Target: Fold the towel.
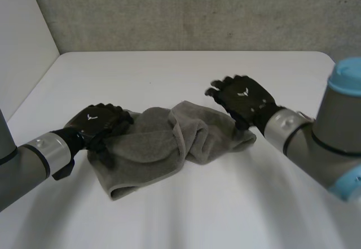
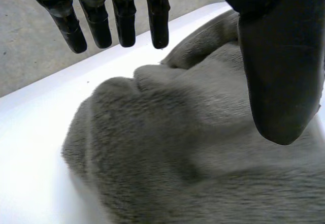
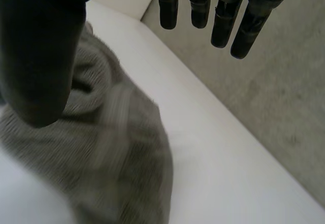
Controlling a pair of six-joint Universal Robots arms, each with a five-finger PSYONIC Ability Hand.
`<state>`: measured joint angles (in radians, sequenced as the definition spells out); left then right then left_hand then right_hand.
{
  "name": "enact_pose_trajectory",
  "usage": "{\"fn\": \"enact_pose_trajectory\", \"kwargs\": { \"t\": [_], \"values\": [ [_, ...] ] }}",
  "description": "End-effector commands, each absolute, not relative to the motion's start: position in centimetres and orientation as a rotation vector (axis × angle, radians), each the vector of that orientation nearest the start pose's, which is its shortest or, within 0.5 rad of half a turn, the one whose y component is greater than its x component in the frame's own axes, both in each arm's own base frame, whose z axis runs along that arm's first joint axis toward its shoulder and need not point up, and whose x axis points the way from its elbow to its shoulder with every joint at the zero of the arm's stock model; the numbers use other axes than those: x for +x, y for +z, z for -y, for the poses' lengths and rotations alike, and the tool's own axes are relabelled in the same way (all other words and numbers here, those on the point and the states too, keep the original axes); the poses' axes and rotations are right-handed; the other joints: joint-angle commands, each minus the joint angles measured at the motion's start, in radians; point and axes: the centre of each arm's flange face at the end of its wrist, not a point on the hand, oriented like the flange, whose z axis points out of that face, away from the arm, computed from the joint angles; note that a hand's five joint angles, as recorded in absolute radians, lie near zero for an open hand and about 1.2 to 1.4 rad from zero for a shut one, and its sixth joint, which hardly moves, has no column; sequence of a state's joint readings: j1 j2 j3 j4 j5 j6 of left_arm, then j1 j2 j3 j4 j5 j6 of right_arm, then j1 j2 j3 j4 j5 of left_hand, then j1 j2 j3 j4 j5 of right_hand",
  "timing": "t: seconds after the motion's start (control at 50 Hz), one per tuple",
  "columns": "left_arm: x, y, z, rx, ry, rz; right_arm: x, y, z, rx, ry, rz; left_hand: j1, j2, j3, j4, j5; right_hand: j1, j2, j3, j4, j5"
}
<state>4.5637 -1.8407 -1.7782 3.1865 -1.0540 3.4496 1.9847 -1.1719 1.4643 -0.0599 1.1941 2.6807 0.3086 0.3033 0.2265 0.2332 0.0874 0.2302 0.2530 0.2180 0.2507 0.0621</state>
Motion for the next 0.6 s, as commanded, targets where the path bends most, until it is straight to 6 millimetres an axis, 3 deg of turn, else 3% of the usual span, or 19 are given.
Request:
{"fn": "enact_pose_trajectory", "kwargs": {
  "t": [0.02,0.14,0.2,0.3,0.34,0.46,0.5,0.56,0.6],
  "values": [
    [-23.0,20.5,22.2,1.065,-1.975,-2.776,31.8,22.1,28.9,-1.315,-1.743,-1.711,-0.077,-0.072,-0.052,-0.059,-0.031,-0.056,-0.078,-0.044,-0.076,-0.062],
    [-23.3,20.3,20.5,0.849,-1.974,-2.820,33.8,21.0,30.0,-1.372,-1.706,-1.586,-0.072,-0.066,-0.052,-0.059,-0.025,-0.056,-0.078,-0.044,-0.076,-0.062],
    [-23.6,20.0,20.2,0.827,-1.978,-2.800,35.1,20.3,29.9,-1.413,-1.695,-1.541,-0.069,-0.063,-0.052,-0.059,-0.022,-0.045,-0.068,-0.044,-0.076,-0.052],
    [-24.7,17.7,19.6,0.769,-1.914,-2.761,36.7,18.5,29.5,-1.462,-1.654,-1.510,-0.063,-0.057,-0.052,-0.059,-0.016,-0.010,-0.033,-0.044,-0.076,-0.017],
    [-24.9,16.9,19.5,0.758,-1.881,-2.761,37.4,16.7,29.3,-1.488,-1.610,-1.516,-0.063,-0.057,-0.052,-0.059,-0.016,0.004,-0.018,-0.044,-0.076,-0.002],
    [-25.5,13.8,19.3,0.783,-1.736,-2.785,38.1,15.0,29.1,-1.536,-1.557,-1.528,-0.066,-0.060,-0.052,-0.059,-0.019,0.034,0.011,-0.044,-0.076,0.027],
    [-25.6,13.2,19.5,0.784,-1.710,-2.795,38.2,14.6,29.1,-1.569,-1.552,-1.523,-0.066,-0.060,-0.052,-0.059,-0.019,0.247,0.224,-0.044,-0.076,0.241],
    [-25.6,12.6,19.7,0.783,-1.680,-2.804,38.2,14.5,29.2,-1.584,-1.557,-1.516,-0.060,-0.055,-0.052,-0.059,-0.013,0.383,0.360,-0.044,-0.076,0.377],
    [-25.5,12.5,19.9,0.777,-1.675,-2.806,38.1,14.3,29.1,-1.608,-1.559,-1.512,-0.054,-0.049,-0.052,-0.059,-0.007,0.883,0.860,-0.044,-0.076,0.876]
  ]
}}
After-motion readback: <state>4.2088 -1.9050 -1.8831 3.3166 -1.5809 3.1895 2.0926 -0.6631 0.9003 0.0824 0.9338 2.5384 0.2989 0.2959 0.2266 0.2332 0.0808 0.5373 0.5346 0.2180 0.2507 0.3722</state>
